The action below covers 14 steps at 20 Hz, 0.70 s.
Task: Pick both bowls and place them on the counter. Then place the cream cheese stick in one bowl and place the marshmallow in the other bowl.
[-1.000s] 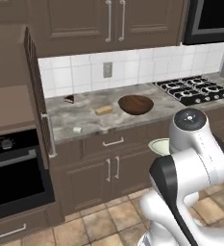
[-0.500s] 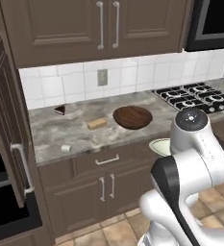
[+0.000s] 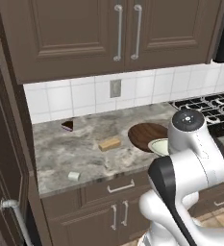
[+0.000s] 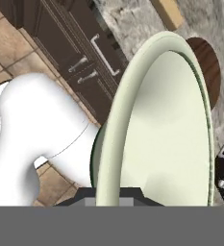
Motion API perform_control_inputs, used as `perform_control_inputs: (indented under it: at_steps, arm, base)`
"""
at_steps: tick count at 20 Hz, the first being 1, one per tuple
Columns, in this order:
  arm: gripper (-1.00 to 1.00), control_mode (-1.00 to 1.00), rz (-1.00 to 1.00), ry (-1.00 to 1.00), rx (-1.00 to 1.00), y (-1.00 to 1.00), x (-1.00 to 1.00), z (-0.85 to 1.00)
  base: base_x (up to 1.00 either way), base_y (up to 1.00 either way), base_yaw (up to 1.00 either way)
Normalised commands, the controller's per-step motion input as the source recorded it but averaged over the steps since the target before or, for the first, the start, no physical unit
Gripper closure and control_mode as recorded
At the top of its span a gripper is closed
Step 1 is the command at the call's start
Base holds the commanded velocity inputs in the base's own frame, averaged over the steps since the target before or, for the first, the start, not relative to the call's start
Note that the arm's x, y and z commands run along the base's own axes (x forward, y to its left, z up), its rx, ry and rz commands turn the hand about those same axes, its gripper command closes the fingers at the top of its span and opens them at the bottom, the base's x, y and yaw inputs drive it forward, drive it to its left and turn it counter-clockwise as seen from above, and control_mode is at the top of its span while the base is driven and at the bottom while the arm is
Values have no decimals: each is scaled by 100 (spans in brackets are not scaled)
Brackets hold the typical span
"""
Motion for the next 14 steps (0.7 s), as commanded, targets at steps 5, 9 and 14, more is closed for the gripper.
perform_control_inputs:
  at_steps: [5, 9, 14]
  arm:
    - [100, 100, 0, 0, 0, 0, 0, 0]
    - [100, 100, 0, 0, 0, 0, 0, 0]
    - [100, 100, 0, 0, 0, 0, 0, 0]
  base:
    - [58, -24, 17]
    - [58, -17, 17]
    - [61, -22, 17]
